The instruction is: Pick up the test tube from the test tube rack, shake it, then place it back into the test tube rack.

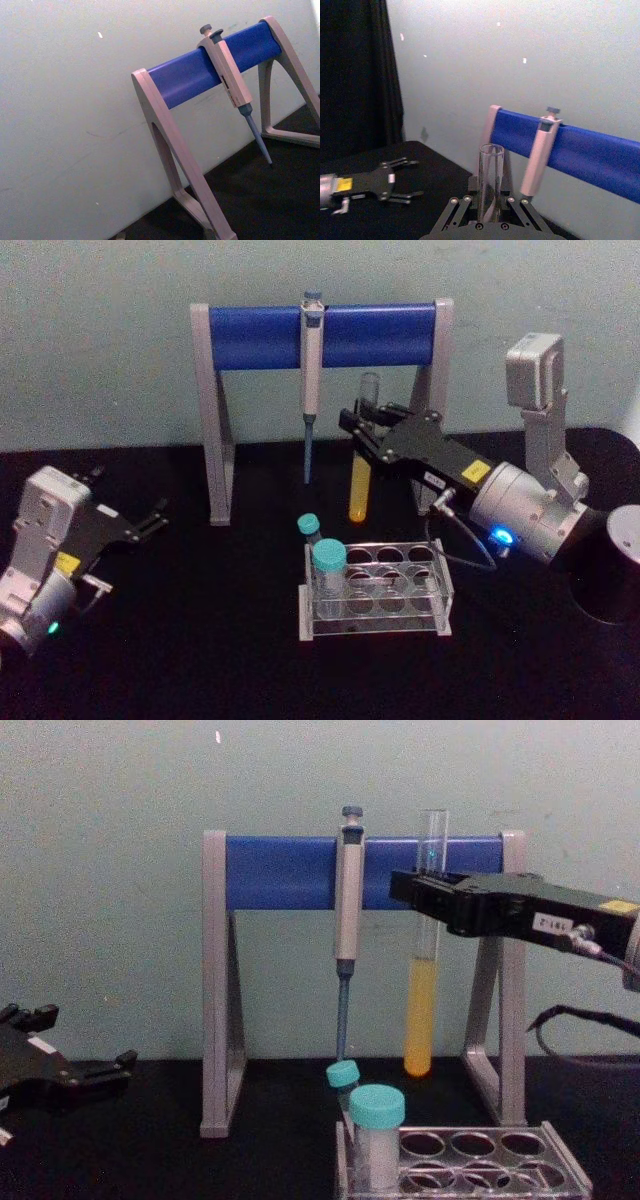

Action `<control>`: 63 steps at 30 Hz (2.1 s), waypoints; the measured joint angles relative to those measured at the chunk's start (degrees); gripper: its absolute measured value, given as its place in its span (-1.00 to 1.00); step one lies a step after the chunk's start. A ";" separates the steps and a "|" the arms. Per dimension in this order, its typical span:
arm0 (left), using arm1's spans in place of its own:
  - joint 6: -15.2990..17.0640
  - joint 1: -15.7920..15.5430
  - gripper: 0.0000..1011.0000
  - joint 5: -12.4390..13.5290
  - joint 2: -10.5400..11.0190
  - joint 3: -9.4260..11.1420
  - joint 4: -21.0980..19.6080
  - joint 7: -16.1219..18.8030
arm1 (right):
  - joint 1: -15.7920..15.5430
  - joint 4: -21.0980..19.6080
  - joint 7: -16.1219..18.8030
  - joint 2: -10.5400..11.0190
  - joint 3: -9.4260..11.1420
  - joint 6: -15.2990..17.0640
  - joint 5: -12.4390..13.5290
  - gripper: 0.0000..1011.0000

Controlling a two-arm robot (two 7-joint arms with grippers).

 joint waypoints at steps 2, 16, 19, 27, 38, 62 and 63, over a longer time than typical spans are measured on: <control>0.00 0.00 0.98 0.00 0.00 0.00 0.00 0.00 | 0.52 0.79 -0.47 -0.14 0.22 -0.37 -0.38 -0.54; 0.00 0.00 0.98 0.00 0.00 0.00 0.00 0.00 | -0.11 1.12 -2.59 0.11 2.31 -0.07 -1.09 -0.54; 0.00 0.00 0.98 0.00 0.00 0.00 0.00 0.00 | -0.82 0.39 -3.08 0.44 2.87 0.08 -1.23 -0.54; 0.00 0.00 0.98 0.00 0.00 0.00 0.00 0.00 | -4.28 -3.49 -4.73 2.07 4.66 1.35 -1.55 -0.54; 0.00 0.00 0.98 0.00 0.00 0.00 0.00 0.00 | -8.92 -9.63 -4.30 3.68 4.98 3.34 -0.77 -0.54; 0.00 0.00 0.98 0.00 0.00 0.00 0.00 0.00 | 0.04 0.79 -1.96 -0.87 1.11 -0.10 -0.77 -0.54; 0.00 0.00 0.98 0.00 0.00 0.00 0.00 0.00 | 0.03 0.84 -2.23 -0.82 1.34 -0.10 -0.83 -0.54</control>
